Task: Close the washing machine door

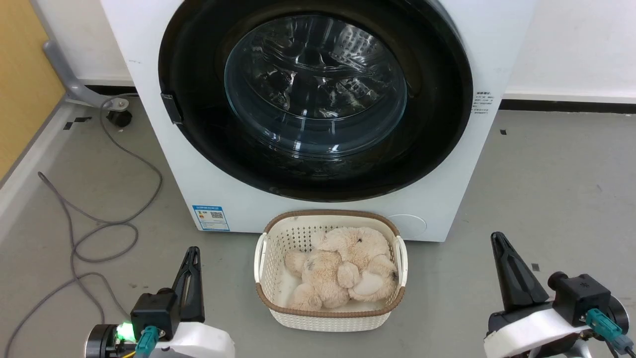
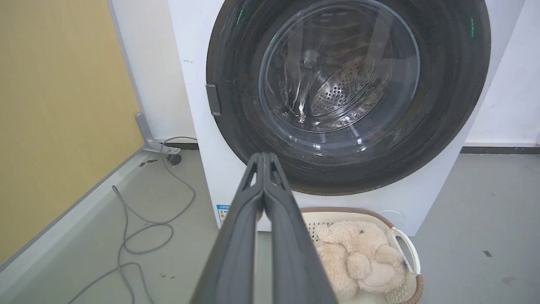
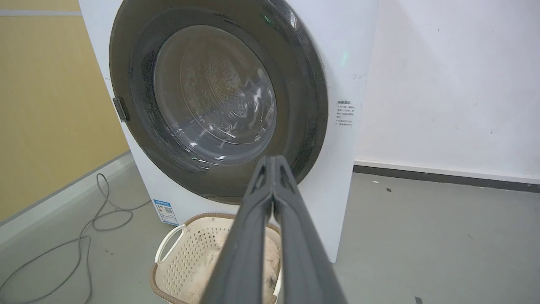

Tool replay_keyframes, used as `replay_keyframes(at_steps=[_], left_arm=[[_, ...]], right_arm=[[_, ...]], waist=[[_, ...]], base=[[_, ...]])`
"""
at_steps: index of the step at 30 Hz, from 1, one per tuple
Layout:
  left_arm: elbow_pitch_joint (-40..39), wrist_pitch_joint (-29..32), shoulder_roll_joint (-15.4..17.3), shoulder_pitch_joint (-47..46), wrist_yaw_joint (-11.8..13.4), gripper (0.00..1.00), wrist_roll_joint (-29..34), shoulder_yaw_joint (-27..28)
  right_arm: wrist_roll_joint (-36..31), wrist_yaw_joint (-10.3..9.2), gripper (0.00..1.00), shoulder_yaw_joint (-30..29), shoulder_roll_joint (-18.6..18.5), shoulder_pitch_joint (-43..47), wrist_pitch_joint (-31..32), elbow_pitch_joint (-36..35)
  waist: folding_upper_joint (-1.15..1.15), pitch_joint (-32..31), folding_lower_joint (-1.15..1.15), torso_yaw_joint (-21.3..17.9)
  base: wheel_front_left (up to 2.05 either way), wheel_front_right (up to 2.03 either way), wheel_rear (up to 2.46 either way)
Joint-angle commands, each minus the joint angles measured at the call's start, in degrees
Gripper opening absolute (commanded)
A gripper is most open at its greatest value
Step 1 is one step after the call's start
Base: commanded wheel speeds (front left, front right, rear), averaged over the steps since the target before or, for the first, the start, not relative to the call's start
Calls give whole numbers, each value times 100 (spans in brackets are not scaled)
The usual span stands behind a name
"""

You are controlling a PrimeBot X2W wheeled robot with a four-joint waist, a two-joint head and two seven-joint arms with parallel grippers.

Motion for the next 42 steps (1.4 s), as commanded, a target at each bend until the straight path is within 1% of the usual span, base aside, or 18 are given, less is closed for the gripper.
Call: replay_keyframes(at_steps=[1,42], left_arm=[[-35,30,2,-32,-19,0,42,26],[-180,510,3,-62,-211,0,130,147]], right_arm=[[-12,-2,0,-8,12,44,28,-45],[-297,-4,0,-42,22,84,510,-205]], waist=[[0,0,0,-1],[0,-3,0,-77]], base=[[0,0,0],[0,0,0]])
